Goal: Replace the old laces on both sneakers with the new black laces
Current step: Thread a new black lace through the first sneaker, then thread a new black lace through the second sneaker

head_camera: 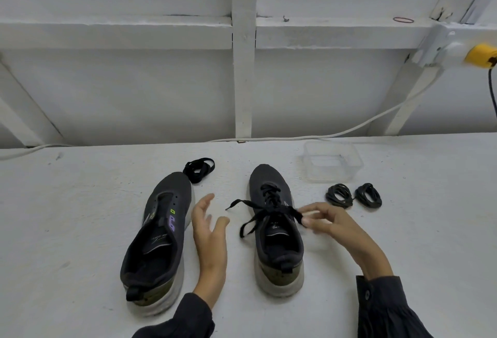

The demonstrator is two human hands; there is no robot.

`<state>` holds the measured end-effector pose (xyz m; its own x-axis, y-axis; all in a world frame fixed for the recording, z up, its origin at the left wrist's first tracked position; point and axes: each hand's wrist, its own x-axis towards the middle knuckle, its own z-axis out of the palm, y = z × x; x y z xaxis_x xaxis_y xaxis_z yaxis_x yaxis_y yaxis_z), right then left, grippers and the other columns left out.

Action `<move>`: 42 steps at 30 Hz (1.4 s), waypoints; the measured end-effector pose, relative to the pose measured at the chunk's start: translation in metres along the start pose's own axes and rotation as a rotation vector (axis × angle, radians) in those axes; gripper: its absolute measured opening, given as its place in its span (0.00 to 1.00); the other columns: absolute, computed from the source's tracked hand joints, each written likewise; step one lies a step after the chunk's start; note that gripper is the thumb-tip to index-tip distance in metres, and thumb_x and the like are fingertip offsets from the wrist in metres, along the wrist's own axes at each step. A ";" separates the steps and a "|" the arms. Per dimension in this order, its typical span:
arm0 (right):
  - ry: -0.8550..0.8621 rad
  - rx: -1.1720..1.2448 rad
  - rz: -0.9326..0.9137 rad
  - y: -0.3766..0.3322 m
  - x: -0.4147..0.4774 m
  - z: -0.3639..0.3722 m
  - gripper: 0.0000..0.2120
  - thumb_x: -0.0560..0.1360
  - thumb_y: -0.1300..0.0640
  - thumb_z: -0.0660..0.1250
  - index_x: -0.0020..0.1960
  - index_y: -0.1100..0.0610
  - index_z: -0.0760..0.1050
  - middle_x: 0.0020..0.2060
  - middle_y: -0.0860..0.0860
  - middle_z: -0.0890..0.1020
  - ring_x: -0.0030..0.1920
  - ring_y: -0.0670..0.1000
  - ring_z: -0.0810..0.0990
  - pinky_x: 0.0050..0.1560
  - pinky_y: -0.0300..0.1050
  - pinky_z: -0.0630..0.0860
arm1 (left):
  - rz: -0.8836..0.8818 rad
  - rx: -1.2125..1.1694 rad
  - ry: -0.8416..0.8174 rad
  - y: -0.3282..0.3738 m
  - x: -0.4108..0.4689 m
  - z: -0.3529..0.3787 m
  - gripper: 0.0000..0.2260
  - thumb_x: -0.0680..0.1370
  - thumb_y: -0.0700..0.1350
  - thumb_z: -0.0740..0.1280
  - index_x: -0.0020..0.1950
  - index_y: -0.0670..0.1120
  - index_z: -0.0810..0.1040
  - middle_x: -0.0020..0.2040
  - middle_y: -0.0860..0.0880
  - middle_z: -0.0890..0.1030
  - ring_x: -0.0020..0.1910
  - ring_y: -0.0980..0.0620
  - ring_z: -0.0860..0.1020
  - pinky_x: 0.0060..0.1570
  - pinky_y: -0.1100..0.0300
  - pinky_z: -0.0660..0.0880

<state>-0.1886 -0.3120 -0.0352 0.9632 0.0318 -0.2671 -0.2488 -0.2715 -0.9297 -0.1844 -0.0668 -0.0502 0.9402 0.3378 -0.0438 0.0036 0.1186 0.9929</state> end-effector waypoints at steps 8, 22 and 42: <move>0.376 0.442 -0.050 -0.004 0.026 0.059 0.10 0.79 0.54 0.67 0.54 0.60 0.77 0.47 0.49 0.82 0.49 0.48 0.78 0.49 0.38 0.74 | -0.137 0.031 -0.333 -0.003 0.018 0.035 0.16 0.84 0.50 0.56 0.72 0.55 0.66 0.69 0.62 0.69 0.67 0.65 0.66 0.60 0.73 0.62; 0.272 0.544 -0.057 -0.012 -0.004 0.069 0.11 0.82 0.61 0.59 0.58 0.50 0.78 0.50 0.42 0.85 0.51 0.39 0.83 0.45 0.30 0.77 | -0.244 0.023 -0.380 -0.026 -0.018 0.065 0.27 0.82 0.48 0.57 0.80 0.52 0.51 0.79 0.59 0.53 0.77 0.61 0.53 0.78 0.55 0.53; 0.384 0.301 -0.149 -0.084 -0.058 0.052 0.23 0.79 0.46 0.62 0.73 0.37 0.65 0.74 0.30 0.59 0.67 0.27 0.60 0.61 0.32 0.58 | -0.030 -0.087 -0.291 0.084 -0.012 -0.008 0.16 0.82 0.46 0.59 0.69 0.59 0.71 0.69 0.65 0.71 0.68 0.71 0.66 0.69 0.66 0.60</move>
<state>-0.2292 -0.2413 0.0454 0.9444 -0.3220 -0.0665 -0.0703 -0.0002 -0.9975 -0.1983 -0.0530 0.0332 0.9983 0.0526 -0.0270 0.0155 0.2084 0.9779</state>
